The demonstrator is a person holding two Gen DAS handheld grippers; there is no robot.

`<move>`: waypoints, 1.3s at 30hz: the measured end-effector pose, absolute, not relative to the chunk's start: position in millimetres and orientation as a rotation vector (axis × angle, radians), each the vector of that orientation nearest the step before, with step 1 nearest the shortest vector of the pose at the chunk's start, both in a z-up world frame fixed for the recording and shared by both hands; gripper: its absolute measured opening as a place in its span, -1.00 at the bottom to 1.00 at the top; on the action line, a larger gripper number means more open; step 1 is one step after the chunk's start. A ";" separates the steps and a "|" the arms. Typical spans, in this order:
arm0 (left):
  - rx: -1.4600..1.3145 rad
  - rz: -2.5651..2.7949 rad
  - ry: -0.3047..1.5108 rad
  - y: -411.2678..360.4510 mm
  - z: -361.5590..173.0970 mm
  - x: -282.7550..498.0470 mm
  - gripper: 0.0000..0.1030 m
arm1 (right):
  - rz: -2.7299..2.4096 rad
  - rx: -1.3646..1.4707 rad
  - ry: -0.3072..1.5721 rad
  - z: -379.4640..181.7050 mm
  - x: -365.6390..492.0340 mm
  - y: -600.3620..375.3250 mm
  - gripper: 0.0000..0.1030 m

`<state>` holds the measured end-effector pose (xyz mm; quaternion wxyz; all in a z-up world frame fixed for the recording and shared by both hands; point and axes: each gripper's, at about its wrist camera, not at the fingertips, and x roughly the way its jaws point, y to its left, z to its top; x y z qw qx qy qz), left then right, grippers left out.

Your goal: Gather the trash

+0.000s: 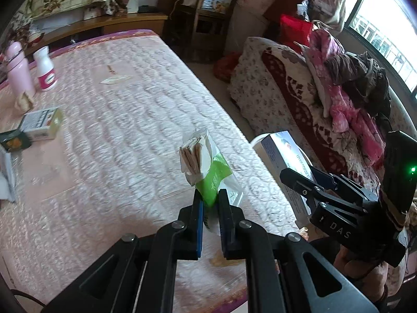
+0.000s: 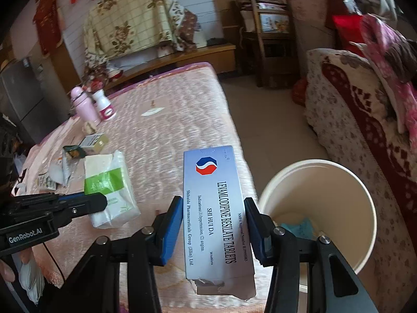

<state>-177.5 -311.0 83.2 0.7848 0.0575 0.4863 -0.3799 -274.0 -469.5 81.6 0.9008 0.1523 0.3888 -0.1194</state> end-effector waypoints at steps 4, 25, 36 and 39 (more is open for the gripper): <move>0.137 -0.845 1.052 -327.2 81.7 -182.2 -0.79 | -0.285 0.338 0.805 79.8 -284.1 -486.2 -0.03; 0.190 -0.941 1.070 -393.5 73.1 -194.7 -0.79 | -0.430 0.409 0.821 69.4 -313.3 -545.7 -0.03; 0.207 -0.984 1.094 -428.1 61.8 -203.0 -0.79 | -0.521 0.458 0.847 57.2 -328.0 -576.4 -0.03; 0.206 -1.002 1.098 -435.4 59.6 -205.7 -0.79 | -0.540 0.472 0.851 54.4 -331.1 -583.4 -0.03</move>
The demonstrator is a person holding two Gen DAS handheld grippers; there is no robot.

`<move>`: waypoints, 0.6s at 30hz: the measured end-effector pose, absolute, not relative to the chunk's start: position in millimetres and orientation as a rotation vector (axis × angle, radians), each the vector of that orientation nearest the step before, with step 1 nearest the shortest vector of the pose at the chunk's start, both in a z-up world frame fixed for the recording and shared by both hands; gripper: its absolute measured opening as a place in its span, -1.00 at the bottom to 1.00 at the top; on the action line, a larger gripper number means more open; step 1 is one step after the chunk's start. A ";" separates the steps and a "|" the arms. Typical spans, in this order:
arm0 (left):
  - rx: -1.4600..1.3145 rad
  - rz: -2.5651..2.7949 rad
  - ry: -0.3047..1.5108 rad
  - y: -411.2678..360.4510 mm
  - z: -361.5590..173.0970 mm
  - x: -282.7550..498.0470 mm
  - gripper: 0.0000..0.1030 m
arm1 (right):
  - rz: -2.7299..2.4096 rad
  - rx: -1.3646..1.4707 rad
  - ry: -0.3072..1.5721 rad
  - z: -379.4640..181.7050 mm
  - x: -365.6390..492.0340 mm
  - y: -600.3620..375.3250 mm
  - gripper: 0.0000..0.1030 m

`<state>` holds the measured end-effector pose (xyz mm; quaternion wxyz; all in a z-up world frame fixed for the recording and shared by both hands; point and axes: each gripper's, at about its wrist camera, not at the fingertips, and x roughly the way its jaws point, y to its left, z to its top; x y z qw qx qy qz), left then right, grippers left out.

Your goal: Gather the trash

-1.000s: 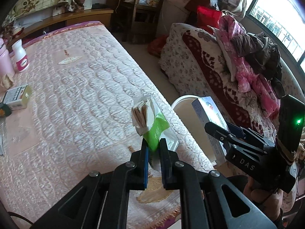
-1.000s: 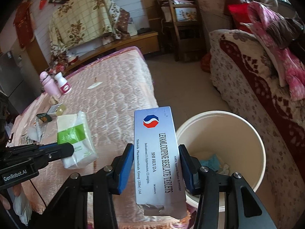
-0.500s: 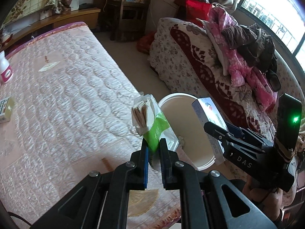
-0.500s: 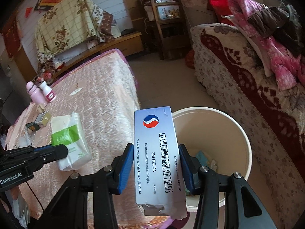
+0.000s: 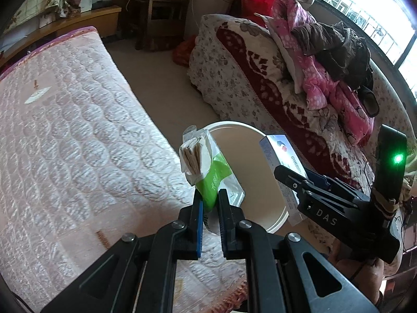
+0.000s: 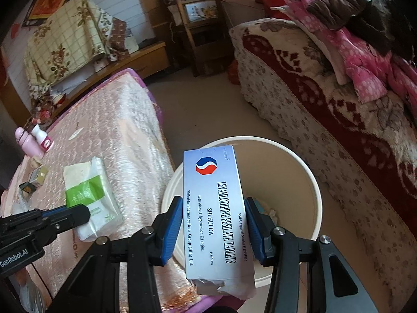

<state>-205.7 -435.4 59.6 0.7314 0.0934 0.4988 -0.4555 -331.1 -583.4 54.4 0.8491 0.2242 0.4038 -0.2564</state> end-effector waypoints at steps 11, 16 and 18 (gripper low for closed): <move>0.194 -1.050 1.098 -449.3 54.8 -213.0 -0.79 | -0.602 0.518 0.865 46.5 -337.2 -601.7 0.00; 0.181 -1.049 1.098 -447.4 54.9 -211.8 -0.26 | -0.620 0.527 0.859 47.2 -339.1 -603.3 0.00; 0.173 -1.047 1.093 -443.6 56.2 -211.5 -0.19 | -0.618 0.546 0.859 46.0 -340.0 -604.6 0.01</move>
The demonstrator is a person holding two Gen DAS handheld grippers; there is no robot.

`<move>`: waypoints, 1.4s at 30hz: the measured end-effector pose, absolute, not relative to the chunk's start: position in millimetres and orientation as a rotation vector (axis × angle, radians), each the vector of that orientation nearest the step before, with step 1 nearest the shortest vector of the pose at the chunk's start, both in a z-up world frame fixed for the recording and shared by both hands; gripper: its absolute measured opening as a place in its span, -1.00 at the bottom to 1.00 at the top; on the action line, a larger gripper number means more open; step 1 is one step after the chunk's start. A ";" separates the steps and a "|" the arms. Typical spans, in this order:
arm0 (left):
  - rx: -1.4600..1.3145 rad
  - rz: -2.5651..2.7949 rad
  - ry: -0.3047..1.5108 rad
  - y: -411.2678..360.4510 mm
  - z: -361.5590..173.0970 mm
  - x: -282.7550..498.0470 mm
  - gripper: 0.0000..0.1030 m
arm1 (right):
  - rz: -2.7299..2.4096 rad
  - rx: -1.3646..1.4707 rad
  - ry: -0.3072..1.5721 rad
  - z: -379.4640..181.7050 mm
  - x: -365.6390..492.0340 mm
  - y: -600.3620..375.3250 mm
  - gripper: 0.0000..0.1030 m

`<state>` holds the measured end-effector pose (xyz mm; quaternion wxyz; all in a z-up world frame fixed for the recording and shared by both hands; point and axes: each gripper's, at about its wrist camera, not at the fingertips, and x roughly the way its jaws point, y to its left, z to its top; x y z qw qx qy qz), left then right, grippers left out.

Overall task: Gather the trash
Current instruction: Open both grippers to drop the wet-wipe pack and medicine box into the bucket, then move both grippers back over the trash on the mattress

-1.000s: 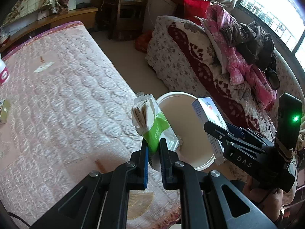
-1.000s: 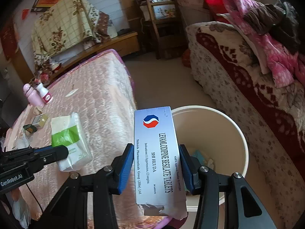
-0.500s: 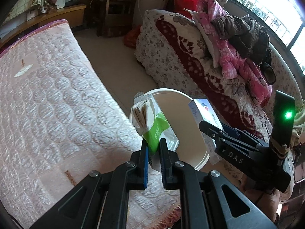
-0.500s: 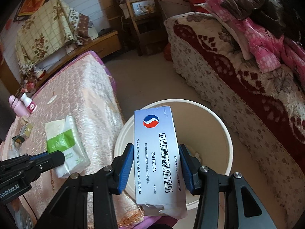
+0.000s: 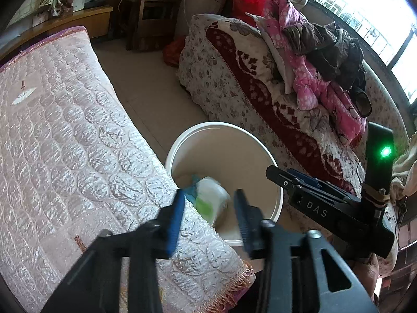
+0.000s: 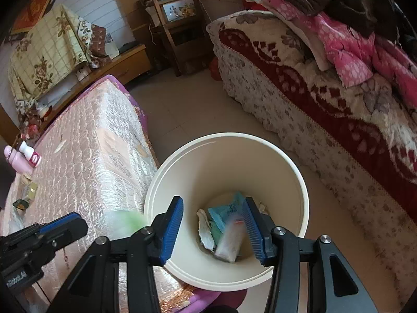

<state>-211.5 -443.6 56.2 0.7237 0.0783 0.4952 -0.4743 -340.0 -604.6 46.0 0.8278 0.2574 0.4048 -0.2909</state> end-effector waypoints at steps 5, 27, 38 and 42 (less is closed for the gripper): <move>0.186 -1.016 1.079 -434.4 58.5 -209.8 -0.19 | -0.608 0.558 0.864 43.6 -338.9 -601.1 0.03; 0.102 -0.801 1.064 -344.8 60.3 -167.5 0.04 | -0.466 0.473 0.882 54.9 -298.9 -538.8 0.12; 0.050 -0.611 1.075 -243.2 50.3 -127.4 0.05 | -0.281 0.377 0.911 59.2 -248.3 -465.0 0.12; 0.018 -0.520 1.077 -197.2 44.4 -105.7 0.05 | -0.197 0.339 0.927 59.1 -226.5 -429.8 0.12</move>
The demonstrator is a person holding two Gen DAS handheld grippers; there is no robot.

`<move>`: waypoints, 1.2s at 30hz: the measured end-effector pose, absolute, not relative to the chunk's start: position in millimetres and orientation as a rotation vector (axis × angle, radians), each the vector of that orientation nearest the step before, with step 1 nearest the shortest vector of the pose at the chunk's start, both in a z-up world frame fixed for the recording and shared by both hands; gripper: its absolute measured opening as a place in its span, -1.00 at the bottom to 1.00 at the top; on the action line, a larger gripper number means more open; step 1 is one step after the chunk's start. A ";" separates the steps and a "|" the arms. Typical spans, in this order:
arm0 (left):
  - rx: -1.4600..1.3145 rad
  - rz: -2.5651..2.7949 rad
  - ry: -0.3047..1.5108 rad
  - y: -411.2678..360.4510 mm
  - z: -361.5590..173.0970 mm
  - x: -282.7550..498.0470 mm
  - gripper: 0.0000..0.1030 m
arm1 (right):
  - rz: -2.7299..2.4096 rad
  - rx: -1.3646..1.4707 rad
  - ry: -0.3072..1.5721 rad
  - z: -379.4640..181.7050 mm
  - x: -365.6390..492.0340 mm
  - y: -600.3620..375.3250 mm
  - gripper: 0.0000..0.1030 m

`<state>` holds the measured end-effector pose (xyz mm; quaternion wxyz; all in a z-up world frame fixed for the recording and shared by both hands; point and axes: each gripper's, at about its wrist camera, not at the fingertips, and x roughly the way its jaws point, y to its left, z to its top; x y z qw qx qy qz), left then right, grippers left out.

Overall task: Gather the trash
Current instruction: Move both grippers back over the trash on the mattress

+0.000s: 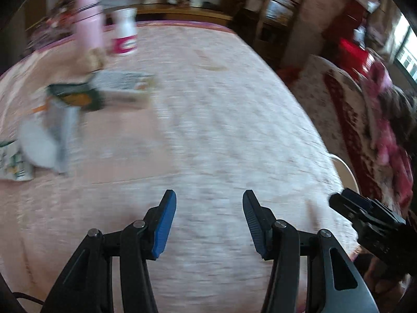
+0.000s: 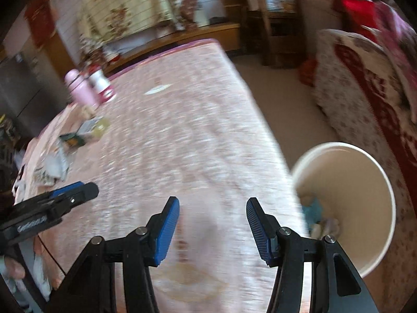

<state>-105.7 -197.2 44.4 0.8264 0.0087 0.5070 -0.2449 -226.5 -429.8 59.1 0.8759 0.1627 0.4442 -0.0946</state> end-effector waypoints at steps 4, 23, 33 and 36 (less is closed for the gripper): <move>-0.024 -0.433 1.065 -146.0 44.1 -82.6 0.04 | -0.129 0.287 0.938 60.6 -206.8 -395.4 0.12; -0.265 -0.071 1.101 77.6 31.5 -49.8 0.04 | 0.068 0.164 1.007 49.2 -156.6 -292.0 0.12; -0.266 -0.079 1.066 93.8 50.7 -59.5 0.09 | 0.189 0.113 1.001 55.1 -131.2 -237.6 0.12; -0.251 -0.150 1.055 63.8 52.5 -48.2 0.09 | 0.201 0.095 1.000 57.2 -129.1 -227.0 0.12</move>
